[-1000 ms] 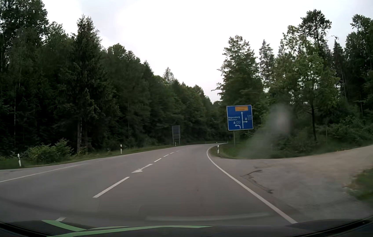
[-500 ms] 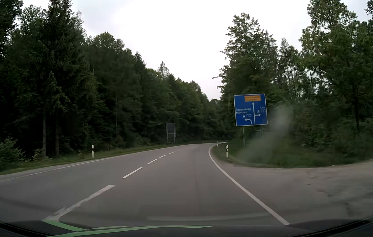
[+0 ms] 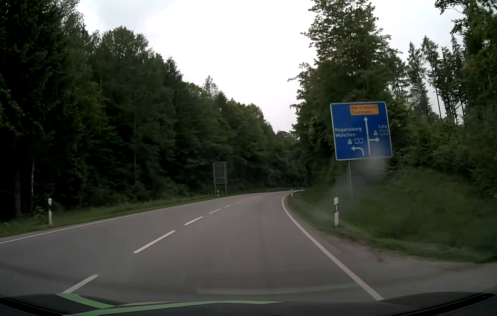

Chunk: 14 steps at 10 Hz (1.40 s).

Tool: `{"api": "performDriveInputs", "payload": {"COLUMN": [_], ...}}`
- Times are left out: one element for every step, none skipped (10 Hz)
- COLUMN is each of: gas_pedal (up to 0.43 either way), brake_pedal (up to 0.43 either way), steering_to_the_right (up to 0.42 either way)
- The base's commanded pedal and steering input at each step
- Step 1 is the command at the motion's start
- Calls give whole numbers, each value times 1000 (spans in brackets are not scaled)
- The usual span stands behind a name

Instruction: Follow the waypoints while adhering to traffic rules and regulations

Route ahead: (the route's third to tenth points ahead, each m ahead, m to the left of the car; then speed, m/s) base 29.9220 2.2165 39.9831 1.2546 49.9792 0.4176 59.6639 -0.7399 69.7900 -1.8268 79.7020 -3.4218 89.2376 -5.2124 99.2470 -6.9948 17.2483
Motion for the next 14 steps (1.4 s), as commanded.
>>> {"api": "performDriveInputs", "payload": {"gas_pedal": [157, 157, 157, 157, 157, 157, 157, 157, 157, 157, 157, 157, 157, 157], "brake_pedal": [0, 0, 0, 0, 0, 0, 0, 0, 0, 0, 0, 0, 0, 0], "steering_to_the_right": [9, 10, 12, 12, 13, 12, 12, 13, 12, 12, 12, 12, 13, 13]}}
